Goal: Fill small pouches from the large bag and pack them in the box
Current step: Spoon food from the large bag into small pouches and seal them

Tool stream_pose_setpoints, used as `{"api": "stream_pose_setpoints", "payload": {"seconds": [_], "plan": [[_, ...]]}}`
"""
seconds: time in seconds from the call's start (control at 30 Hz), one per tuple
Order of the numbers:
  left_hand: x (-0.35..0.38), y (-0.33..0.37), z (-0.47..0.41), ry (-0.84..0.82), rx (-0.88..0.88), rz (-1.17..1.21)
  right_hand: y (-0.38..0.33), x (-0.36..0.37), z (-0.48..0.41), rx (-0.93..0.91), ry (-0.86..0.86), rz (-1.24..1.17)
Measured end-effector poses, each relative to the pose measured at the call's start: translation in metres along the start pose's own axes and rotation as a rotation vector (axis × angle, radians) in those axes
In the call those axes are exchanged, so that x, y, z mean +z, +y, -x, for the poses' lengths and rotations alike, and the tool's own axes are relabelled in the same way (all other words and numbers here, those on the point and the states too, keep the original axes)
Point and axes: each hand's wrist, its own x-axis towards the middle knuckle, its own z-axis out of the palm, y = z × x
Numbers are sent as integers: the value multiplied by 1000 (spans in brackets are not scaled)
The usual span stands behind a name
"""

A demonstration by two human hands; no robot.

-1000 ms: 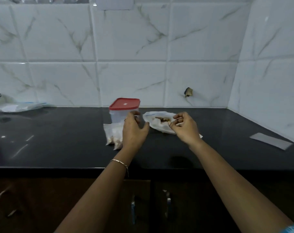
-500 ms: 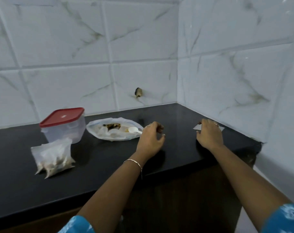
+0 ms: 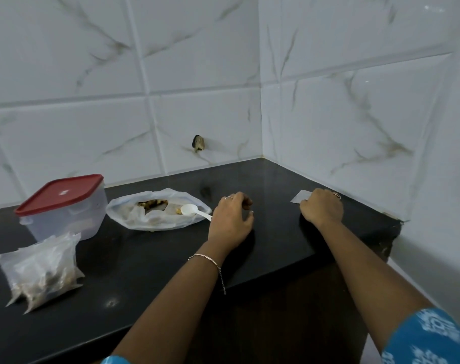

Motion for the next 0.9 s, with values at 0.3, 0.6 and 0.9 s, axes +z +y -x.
{"api": "stream_pose_setpoints", "payload": {"seconds": [0.3,0.6,0.9], "plan": [[-1,-1,3,20,-9,34,-8,-5,10,-109,50,196],[-3,-1,6,88,34,71,-26,-15,34,-156,149,-405],[-42,7,20,165,-69,397,-110,-45,60,-88,-155,-1020]]}}
